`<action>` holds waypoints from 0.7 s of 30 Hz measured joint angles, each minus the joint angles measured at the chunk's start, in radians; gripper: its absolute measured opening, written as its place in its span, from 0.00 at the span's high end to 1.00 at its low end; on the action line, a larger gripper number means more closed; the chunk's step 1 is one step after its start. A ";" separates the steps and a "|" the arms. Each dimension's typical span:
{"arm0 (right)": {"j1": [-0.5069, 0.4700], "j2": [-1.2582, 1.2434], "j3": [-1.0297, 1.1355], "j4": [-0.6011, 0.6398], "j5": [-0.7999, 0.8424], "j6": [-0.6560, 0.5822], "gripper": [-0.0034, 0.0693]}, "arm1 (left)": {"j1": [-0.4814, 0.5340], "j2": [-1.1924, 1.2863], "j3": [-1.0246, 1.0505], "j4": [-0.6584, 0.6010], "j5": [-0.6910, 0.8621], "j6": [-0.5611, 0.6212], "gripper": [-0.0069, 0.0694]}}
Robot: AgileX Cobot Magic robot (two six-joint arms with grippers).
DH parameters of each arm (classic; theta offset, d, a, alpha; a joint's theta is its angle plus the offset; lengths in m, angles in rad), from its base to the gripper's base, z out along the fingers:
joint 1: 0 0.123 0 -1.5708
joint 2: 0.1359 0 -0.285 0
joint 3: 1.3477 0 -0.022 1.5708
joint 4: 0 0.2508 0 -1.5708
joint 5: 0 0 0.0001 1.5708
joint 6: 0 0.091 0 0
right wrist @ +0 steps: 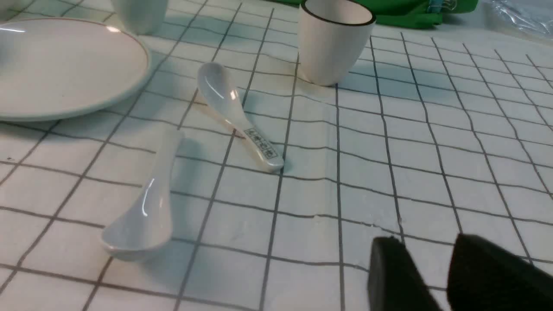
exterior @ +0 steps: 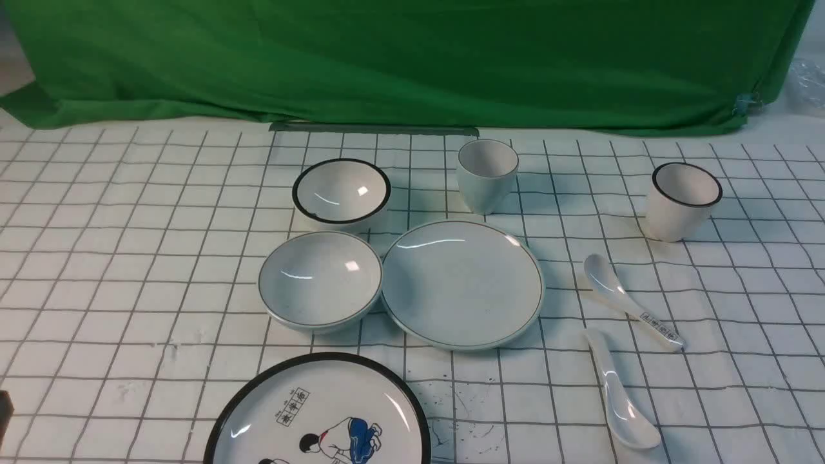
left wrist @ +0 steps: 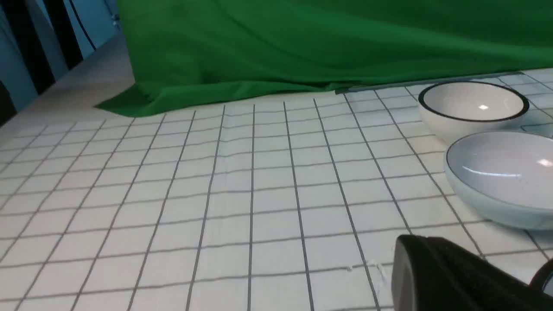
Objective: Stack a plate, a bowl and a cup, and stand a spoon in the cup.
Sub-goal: Use the left arm to grab a blue rice bowl
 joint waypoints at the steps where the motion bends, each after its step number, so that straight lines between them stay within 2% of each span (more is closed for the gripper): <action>1: 0.000 0.000 0.000 0.000 0.000 0.000 0.63 | 0.000 0.000 0.000 -0.012 0.000 -0.007 0.90; 5: 0.000 0.000 0.000 0.000 0.000 0.000 0.63 | 0.000 0.000 0.000 -0.034 -0.019 -0.028 0.90; 6: 0.000 0.000 0.000 0.000 0.000 0.000 0.63 | 0.000 0.000 0.000 -0.120 -0.079 -0.071 0.90; 7: 0.000 0.000 0.000 0.000 0.000 0.000 0.63 | 0.000 0.000 0.000 -0.140 -0.104 -0.082 0.90; 13: 0.000 0.000 0.000 0.000 0.000 0.000 0.63 | 0.000 0.000 0.000 -0.094 -0.205 -0.106 0.90; 17: 0.000 0.000 0.000 0.000 -0.004 0.000 0.63 | 0.000 0.000 0.000 -0.089 -0.270 -0.163 0.90; 21: 0.000 0.000 0.000 0.030 -0.057 0.045 0.63 | 0.000 -0.001 -0.019 -0.087 -0.580 -0.265 0.90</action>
